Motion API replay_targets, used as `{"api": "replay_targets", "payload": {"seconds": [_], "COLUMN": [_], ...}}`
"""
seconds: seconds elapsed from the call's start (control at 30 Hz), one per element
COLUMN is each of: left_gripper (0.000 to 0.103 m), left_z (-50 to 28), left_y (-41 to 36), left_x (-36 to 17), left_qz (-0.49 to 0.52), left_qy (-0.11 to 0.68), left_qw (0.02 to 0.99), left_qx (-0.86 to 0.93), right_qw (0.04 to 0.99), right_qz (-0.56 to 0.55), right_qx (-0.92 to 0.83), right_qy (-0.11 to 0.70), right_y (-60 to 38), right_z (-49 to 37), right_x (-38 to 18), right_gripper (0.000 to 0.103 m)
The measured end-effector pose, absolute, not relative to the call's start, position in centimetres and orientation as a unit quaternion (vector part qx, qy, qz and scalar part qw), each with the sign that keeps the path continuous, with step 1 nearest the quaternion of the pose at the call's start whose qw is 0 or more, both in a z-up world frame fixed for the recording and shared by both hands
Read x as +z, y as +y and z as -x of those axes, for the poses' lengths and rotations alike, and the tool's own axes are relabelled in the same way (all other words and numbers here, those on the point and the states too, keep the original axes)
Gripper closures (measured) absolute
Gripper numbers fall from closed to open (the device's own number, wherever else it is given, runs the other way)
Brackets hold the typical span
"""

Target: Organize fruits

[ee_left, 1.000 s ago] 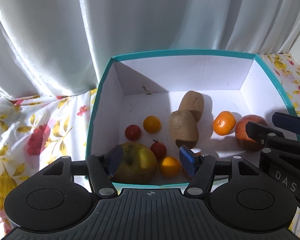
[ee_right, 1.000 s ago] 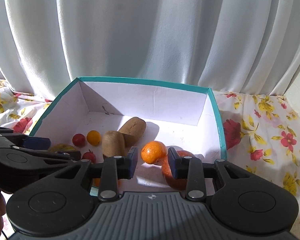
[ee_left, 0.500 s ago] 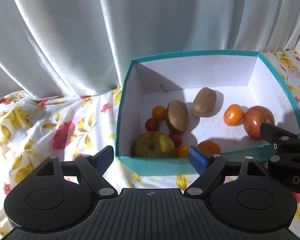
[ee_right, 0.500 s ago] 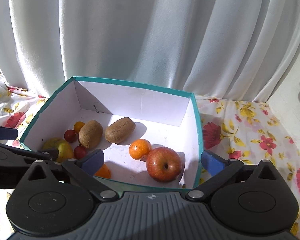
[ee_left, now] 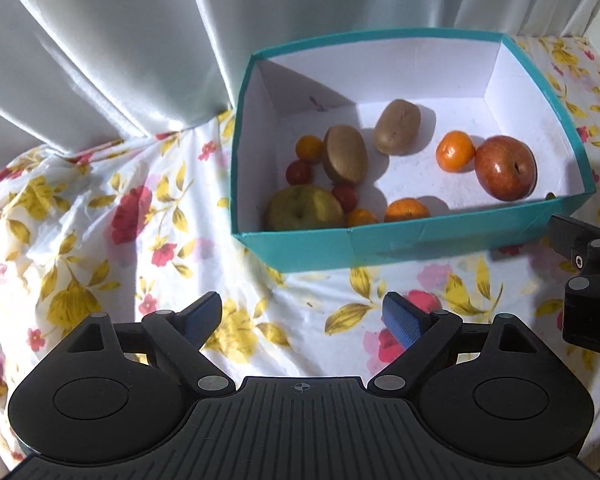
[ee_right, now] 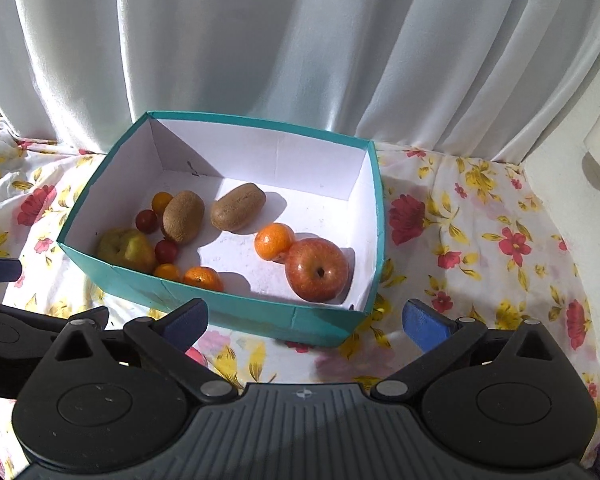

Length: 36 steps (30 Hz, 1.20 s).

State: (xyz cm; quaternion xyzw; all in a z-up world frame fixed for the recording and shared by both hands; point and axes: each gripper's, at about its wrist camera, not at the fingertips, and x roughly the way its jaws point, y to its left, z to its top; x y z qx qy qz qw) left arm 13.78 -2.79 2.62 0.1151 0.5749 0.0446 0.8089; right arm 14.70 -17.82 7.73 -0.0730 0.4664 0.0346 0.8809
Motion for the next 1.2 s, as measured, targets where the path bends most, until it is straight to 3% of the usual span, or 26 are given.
{"api": "replay_targets", "payload": {"seconds": [0.53, 1.2], "left_gripper": [0.012, 0.012], "left_z": [-13.6, -13.6], "left_y": [-1.8, -2.2], "left_x": [3.7, 2.5], "left_qz": [-0.061, -0.073], "left_qy": [0.583, 0.591], "left_qw": [0.808, 0.801], "left_qx": [0.057, 0.054], "right_qw": [0.853, 0.846], "right_qz": [0.069, 0.068], "right_qx": [0.028, 0.029], "right_qy": [0.516, 0.528], "right_y": [-17.7, -18.1], "right_z": [-16.0, -16.4], "right_x": [7.1, 5.8], "right_gripper": [0.000, 0.000]}}
